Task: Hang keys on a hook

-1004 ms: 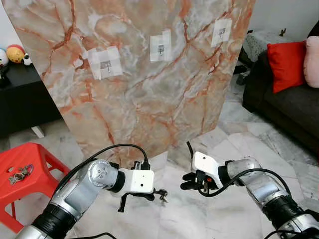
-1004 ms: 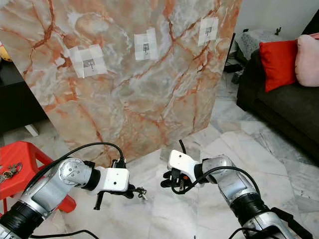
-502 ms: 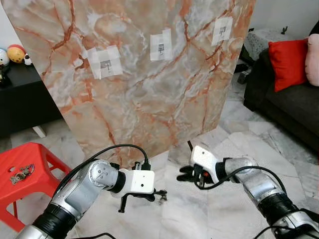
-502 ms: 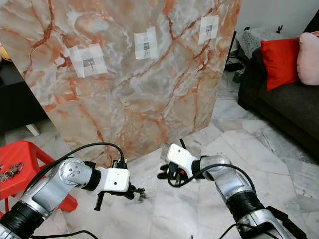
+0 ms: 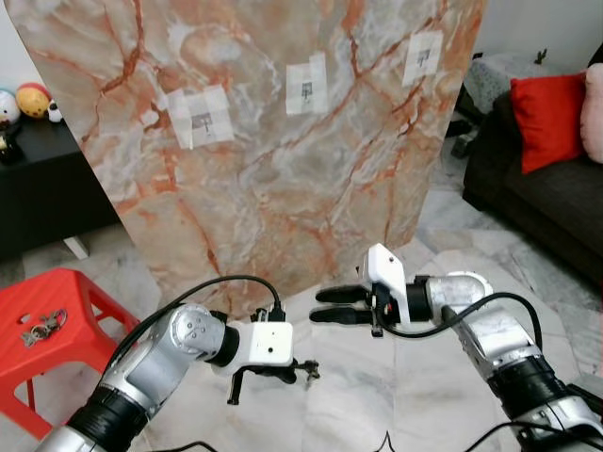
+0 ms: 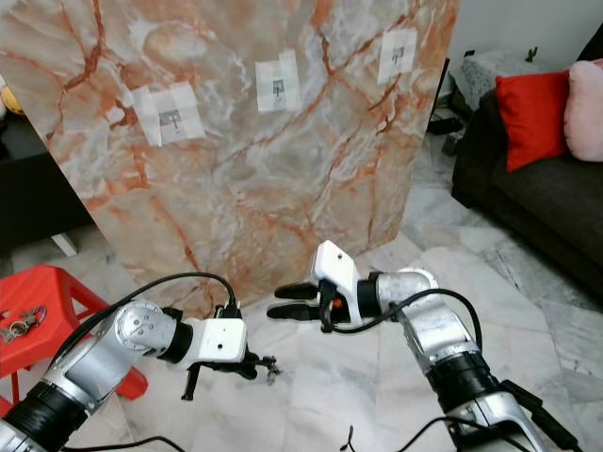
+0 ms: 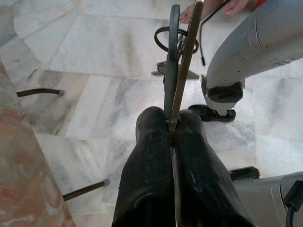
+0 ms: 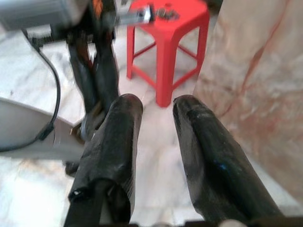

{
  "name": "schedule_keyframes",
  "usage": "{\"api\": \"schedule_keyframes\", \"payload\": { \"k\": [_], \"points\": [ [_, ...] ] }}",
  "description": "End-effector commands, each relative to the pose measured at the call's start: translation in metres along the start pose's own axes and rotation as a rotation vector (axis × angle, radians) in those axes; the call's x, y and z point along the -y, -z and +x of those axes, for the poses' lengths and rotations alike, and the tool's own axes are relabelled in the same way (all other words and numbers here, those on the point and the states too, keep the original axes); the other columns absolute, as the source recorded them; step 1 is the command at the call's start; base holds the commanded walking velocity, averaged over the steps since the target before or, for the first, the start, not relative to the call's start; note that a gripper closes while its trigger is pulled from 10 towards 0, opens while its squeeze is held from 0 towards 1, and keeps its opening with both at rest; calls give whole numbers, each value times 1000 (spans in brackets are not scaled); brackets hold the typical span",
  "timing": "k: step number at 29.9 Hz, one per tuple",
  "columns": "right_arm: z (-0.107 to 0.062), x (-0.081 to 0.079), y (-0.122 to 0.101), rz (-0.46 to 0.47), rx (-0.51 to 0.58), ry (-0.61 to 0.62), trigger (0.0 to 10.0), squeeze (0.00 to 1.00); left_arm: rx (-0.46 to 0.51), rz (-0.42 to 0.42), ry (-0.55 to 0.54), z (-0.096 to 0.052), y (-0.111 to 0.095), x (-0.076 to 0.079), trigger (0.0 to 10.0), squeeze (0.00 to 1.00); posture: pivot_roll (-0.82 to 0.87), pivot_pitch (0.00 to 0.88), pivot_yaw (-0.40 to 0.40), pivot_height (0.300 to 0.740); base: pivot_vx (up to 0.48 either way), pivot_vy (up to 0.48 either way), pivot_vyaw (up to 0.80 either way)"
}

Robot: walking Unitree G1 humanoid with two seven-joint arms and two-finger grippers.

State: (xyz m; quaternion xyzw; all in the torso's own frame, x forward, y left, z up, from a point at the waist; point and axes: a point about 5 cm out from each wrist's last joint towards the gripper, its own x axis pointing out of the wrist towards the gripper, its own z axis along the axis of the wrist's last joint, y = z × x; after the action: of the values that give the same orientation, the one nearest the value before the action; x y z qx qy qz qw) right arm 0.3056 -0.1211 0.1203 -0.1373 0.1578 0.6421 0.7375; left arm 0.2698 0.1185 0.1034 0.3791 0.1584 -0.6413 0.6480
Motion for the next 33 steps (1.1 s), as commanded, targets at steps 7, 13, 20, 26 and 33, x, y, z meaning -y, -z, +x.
{"api": "schedule_keyframes", "payload": {
  "k": [7,13,20,26,33],
  "points": [
    [3,-4,12,-3,-102,-21,10000,1000,5,-3,0,-1,-1,-2,10000,0,16,54,-19,740,0,0,0],
    [12,-3,13,3,-81,11,10000,1000,-1,-4,35,1,-2,2,10000,0,19,57,-16,740,0,0,0],
    [17,1,14,0,-88,57,10000,592,-4,-7,47,2,-2,3,10000,0,20,65,-14,740,0,0,0],
    [19,1,11,2,-66,53,10000,0,-4,-14,54,3,-3,4,10000,0,23,69,-13,740,0,0,0],
    [21,-2,7,-19,-20,17,10000,0,-4,-11,57,4,-4,4,10000,0,22,68,-13,740,0,0,0]
  ]
}}
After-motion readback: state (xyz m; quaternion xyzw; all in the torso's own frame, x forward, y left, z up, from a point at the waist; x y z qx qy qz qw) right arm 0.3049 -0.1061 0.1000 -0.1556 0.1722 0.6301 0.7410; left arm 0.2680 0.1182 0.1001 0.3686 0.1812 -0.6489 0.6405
